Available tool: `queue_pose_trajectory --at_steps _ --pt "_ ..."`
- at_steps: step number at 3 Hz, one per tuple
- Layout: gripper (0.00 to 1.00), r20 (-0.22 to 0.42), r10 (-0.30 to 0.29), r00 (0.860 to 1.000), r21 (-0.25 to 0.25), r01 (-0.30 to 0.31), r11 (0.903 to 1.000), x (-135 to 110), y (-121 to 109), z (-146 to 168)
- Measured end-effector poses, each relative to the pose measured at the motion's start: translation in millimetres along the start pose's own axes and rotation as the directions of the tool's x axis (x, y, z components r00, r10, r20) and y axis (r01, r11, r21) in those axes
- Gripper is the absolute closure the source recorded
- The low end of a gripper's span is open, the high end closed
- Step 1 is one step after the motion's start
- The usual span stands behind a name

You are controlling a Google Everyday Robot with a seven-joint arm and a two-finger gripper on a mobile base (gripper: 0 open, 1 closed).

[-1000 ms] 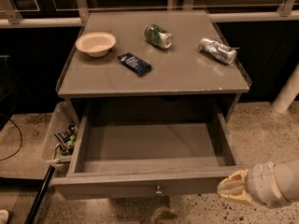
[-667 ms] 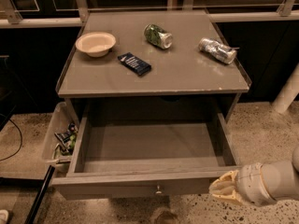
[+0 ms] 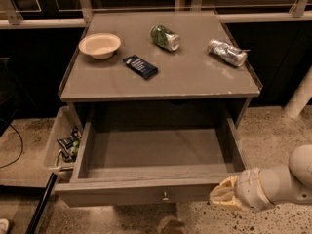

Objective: Close top drawer

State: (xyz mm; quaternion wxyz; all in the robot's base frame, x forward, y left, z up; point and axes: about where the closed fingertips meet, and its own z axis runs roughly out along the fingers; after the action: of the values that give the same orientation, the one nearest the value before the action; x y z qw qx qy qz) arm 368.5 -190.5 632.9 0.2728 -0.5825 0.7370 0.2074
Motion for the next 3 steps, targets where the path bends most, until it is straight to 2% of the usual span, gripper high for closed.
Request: queue_pose_trajectory --at_steps 2,3 --pt "0.35 0.0 0.0 1.0 0.0 0.0 1.0 0.0 0.0 0.0" --pt "0.12 0.025 -0.021 0.999 0.004 0.021 0.9998 -6.0 -4.8 2.8"
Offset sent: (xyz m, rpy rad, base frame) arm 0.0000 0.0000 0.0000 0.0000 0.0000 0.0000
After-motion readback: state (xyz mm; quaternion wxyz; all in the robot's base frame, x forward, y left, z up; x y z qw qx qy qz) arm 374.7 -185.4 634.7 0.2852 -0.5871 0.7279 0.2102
